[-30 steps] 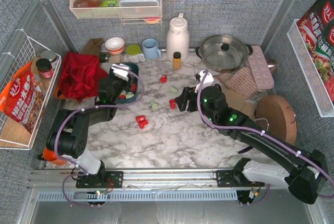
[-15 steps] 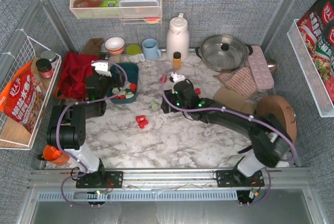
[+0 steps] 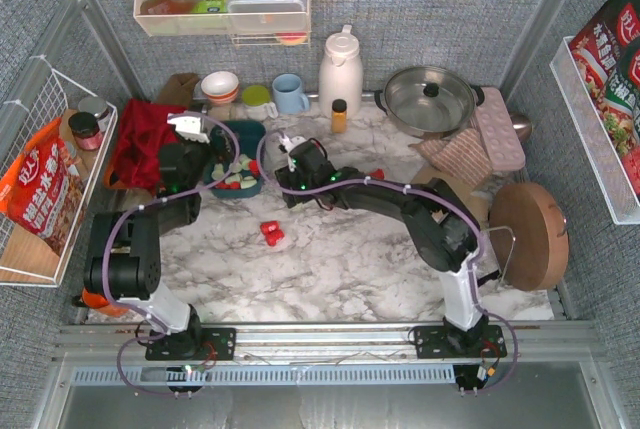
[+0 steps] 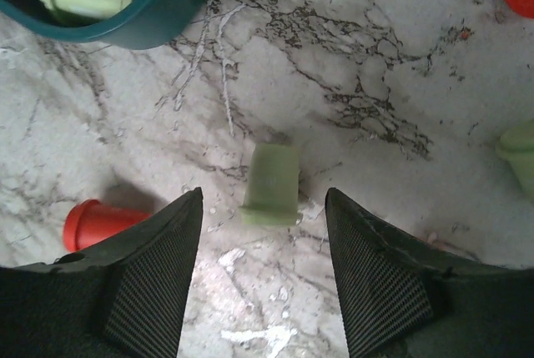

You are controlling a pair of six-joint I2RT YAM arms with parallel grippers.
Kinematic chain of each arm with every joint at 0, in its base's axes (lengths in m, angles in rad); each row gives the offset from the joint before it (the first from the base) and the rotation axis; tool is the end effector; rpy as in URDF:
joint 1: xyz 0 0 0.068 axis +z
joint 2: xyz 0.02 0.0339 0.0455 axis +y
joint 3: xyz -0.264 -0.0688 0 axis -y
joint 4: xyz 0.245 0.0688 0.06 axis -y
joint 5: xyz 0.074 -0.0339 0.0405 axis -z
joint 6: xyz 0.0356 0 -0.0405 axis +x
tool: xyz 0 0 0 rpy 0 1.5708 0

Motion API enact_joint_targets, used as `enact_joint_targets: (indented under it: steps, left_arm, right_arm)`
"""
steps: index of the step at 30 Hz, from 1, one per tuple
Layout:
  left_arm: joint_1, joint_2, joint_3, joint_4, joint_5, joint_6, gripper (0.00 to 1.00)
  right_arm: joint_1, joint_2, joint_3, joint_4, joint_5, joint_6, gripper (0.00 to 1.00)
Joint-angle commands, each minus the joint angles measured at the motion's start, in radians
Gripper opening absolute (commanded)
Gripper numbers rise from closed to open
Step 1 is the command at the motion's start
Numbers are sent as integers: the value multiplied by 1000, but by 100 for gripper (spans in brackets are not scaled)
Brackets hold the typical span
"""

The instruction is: Mix the coffee capsules in the storage basket

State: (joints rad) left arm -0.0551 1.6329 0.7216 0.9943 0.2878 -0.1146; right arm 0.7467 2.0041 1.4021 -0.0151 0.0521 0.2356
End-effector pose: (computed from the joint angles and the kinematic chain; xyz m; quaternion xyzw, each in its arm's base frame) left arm 0.3406 -0.0289 0.2291 0.0855 0.6730 -0.1585 0.7174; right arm 0.3360 0.3084 0.2004 -0.2129 0.8623 0.1960 0.4155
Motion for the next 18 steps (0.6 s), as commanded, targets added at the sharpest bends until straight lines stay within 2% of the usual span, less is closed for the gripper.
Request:
enact_joint_targets:
  steps: [1, 11, 18]
  left_arm:
    - [1, -36, -5, 19, 10, -44, 99]
    - [1, -91, -7, 7, 24, -75, 99]
    - [-3, -106, -17, 4, 34, -67, 99]
  right_arm:
    - [2, 70, 82, -80, 32, -83, 63]
    - [6, 178, 183, -142, 46, -95, 54]
    - [11, 177, 190, -155, 48, -70, 44]
